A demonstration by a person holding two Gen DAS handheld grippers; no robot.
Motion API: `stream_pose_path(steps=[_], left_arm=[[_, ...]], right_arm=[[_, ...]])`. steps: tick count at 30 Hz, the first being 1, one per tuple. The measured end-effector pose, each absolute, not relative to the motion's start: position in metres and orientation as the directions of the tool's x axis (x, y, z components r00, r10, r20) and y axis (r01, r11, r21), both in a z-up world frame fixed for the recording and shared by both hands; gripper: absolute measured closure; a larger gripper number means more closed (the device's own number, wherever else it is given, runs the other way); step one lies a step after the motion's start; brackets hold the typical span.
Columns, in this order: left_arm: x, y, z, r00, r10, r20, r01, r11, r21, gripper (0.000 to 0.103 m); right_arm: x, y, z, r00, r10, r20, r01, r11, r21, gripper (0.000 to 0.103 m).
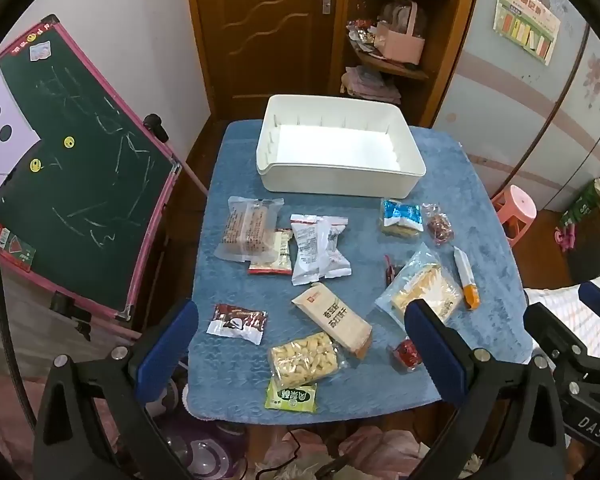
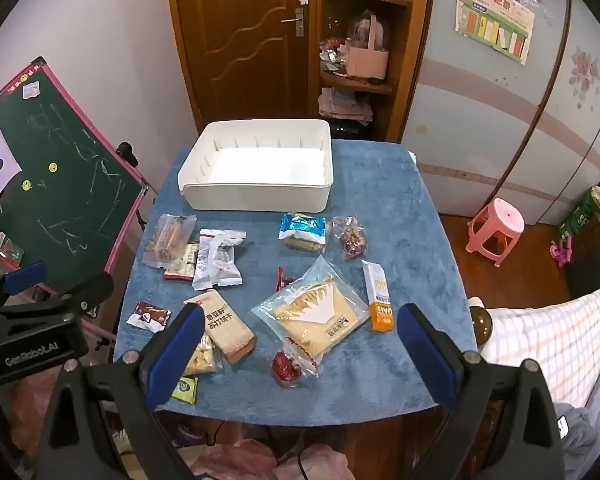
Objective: Organize snacks
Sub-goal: 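Move both tools toward the snacks in front of the white bin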
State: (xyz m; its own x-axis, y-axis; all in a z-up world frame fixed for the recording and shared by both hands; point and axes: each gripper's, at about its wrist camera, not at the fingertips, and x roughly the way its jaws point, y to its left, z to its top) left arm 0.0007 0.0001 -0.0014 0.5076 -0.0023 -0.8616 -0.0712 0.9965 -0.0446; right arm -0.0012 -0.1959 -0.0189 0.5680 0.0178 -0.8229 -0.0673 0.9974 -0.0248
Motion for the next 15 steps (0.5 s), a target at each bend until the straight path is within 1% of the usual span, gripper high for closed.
stream_pose_path(steps=[1, 8, 9, 15], left_arm=[[0.0009, 0.0002, -0.0023, 0.502, -0.008, -0.865, -0.067, 0.997, -0.048, 0.0], [-0.0042, 0.0067, -0.0027, 0.492, -0.041, -0.87, -0.037, 0.997, -0.068, 0.0], [-0.0017, -0.0011, -0.0059, 0.485, -0.006, -0.874, -0.051, 0.998, -0.035, 0.0], [-0.003, -0.0025, -0.0115, 0.49, -0.01, -0.871, -0.038, 0.999, -0.032, 0.001]], right_arm=[[-0.0026, -0.195, -0.0186, 0.583, 0.003, -0.812, -0.064, 0.997, -0.043, 0.006], [-0.0069, -0.1914, -0.0211, 0.581, 0.006, -0.814, -0.06, 0.998, -0.035, 0.01], [-0.0106, -0.1907, -0.0209, 0.576, 0.016, -0.818, -0.063, 0.998, -0.025, 0.011], [-0.012, -0.1879, -0.0283, 0.567, 0.033, -0.823, -0.057, 0.998, 0.0, 0.013]])
